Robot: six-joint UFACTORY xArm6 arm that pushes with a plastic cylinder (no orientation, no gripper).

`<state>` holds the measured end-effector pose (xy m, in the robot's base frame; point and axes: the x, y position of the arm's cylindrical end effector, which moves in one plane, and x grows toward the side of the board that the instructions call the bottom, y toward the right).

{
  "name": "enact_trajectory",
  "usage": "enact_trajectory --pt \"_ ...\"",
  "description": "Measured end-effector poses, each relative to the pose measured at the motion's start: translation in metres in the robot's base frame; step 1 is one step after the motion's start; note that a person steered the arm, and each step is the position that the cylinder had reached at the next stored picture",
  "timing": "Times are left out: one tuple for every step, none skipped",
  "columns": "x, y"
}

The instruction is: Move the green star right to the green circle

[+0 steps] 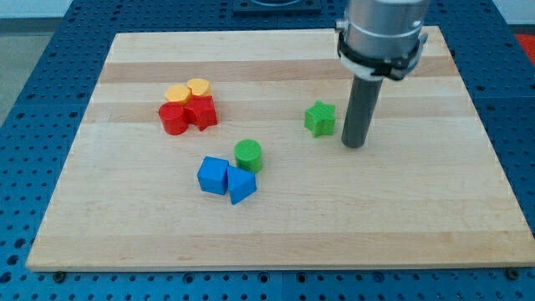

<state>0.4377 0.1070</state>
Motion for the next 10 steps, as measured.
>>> enact_trajectory --pt "-0.04 0.0" --pt "-0.06 -0.016" --pt "-0.06 -0.044" --pt "-0.034 -0.071" --pt "0.008 -0.093" --pt "0.044 -0.107" --pt "0.033 -0.107" --pt "-0.004 -0.101" --pt "-0.031 -0.083" --pt "-0.031 -0.044"
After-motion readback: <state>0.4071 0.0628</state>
